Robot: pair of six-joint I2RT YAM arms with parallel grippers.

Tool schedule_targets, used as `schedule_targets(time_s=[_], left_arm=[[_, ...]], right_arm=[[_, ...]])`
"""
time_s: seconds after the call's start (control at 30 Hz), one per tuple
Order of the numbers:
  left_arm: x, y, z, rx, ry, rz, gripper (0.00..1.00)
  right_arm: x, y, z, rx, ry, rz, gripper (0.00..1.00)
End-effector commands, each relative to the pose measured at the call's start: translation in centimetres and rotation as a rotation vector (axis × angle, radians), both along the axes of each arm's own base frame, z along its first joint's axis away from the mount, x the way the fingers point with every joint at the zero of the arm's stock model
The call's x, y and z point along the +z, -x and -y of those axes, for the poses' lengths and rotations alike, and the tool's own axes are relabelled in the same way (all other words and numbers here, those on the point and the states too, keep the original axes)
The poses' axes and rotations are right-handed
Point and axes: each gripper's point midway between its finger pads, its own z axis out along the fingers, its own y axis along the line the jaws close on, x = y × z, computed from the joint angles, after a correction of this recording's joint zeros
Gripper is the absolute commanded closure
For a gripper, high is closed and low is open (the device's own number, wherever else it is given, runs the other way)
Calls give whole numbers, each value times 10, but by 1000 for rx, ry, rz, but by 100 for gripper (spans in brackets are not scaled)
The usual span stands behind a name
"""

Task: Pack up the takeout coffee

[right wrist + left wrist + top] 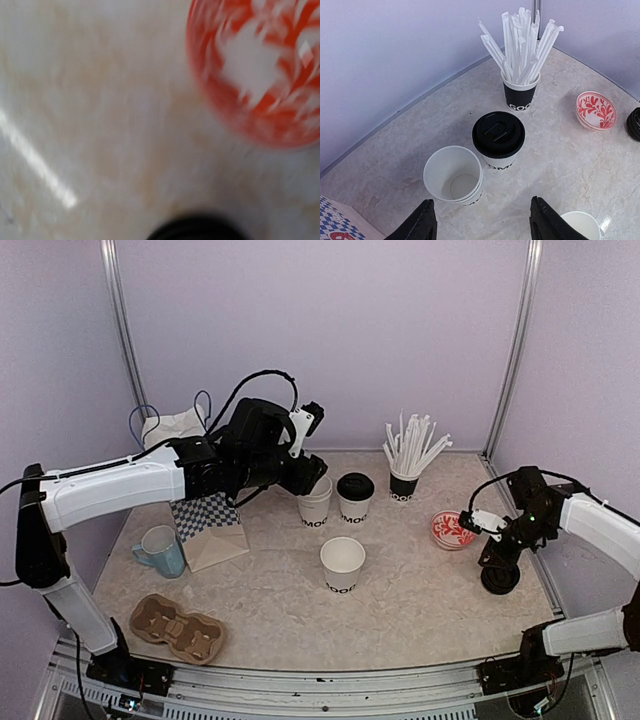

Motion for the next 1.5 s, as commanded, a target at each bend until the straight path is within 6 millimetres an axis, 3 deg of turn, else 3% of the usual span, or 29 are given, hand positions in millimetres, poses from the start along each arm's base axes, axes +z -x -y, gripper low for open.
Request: schedule_targets(time_s=[0.0,0.3,0.57,0.8,1.07,1.47], left_arm=[[5,0,-3,7,-4,44,37],[-8,-6,-10,46,-54,55,36],[-10,-6,-10,52,-63,53,36],[-13,-7,-10,49,-71,50,36],[-13,-5,-9,41,-70,49,36],[-11,-2,-4,10,-59,45,36]], right_arm=[[-22,28,23,-58,84,-109,74],[-40,34,35,-121,135,-194,70],[-48,36,33,-138,120,-249,66],[-56,34,30,-153,105,-266,71],[-47,29,29,-163,99,-261,92],[-8,26,22,-178,44,-223,100]])
